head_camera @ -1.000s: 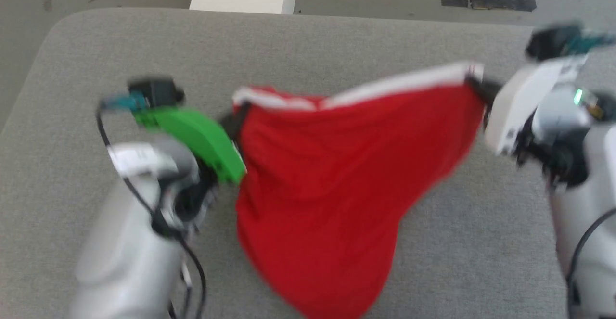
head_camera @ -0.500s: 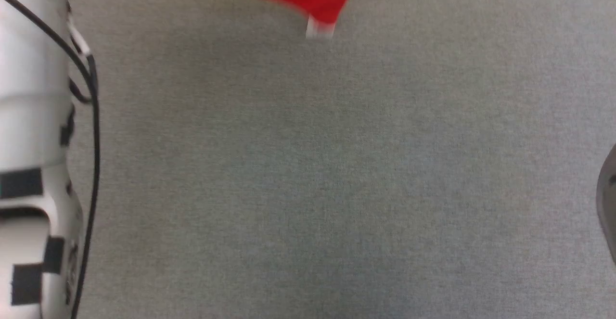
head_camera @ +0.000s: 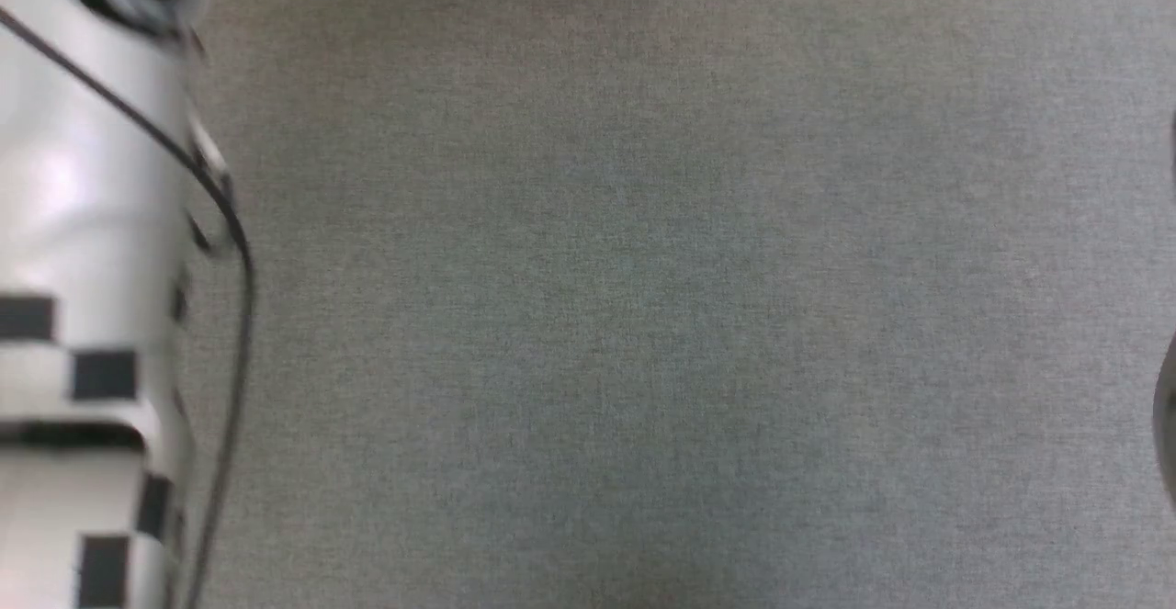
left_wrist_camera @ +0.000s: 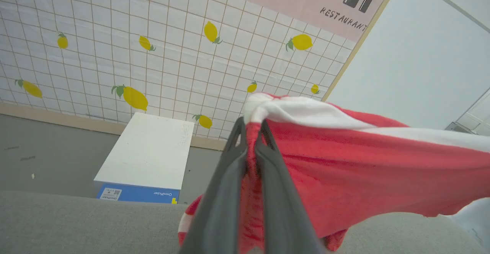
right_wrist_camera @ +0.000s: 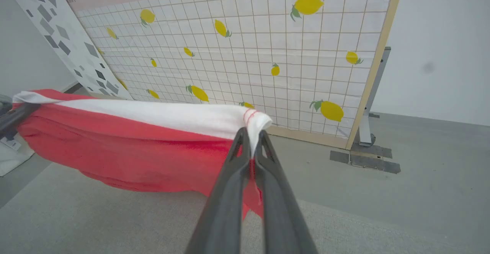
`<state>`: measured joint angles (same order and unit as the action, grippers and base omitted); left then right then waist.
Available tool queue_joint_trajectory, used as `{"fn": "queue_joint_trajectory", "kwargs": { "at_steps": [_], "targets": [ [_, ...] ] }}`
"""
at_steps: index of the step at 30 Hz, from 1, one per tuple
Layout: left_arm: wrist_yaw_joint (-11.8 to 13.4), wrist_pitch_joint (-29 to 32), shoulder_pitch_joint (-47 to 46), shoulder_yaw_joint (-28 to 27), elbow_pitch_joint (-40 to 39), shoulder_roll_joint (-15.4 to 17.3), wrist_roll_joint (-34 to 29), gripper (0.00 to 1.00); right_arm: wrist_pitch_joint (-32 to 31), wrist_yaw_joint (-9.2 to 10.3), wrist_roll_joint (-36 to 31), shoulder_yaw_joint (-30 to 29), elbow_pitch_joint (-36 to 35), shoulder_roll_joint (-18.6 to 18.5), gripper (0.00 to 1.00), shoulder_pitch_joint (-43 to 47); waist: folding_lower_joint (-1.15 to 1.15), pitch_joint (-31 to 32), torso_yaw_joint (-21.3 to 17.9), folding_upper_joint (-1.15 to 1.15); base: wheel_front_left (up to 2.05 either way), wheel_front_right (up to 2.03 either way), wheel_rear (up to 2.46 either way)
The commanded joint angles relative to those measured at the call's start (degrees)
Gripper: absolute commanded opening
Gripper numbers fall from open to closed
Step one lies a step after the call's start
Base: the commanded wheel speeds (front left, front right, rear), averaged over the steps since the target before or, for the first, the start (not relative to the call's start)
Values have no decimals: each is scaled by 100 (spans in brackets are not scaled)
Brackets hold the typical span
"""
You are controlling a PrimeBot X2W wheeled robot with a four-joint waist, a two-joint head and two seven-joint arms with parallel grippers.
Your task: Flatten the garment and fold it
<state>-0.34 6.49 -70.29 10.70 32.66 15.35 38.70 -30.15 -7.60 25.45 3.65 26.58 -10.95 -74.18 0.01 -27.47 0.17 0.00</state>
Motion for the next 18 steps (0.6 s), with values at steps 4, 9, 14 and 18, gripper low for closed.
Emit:
{"fn": "queue_joint_trajectory", "kwargs": {
  "at_steps": [4, 9, 14, 18],
  "targets": [
    [-297, -522, 1125, 27, -148, -161, 198, 0, 241, 11, 679, 252, -560, -330, 0, 1274, -1, 408, 138, 0, 0, 0, 0],
    [-360, -884, 2713, 100, -595, -256, 293, 0, 475, 11, 1249, 362, -1499, -583, 0, 3061, -1, 978, 206, 0, 0, 0, 0],
    [-134, -1013, 4344, 77, -1189, -350, 452, 0, 406, 11, 1608, 327, -2423, -659, 0, 4928, -1, 1535, 227, 0, 0, 0, 0],
    [120, -925, 5539, 146, -1614, -313, 459, 0, 79, 11, 1795, 267, -2998, -739, 0, 6346, -1, 1958, 237, 0, 0, 0, 0]
  ]
}}
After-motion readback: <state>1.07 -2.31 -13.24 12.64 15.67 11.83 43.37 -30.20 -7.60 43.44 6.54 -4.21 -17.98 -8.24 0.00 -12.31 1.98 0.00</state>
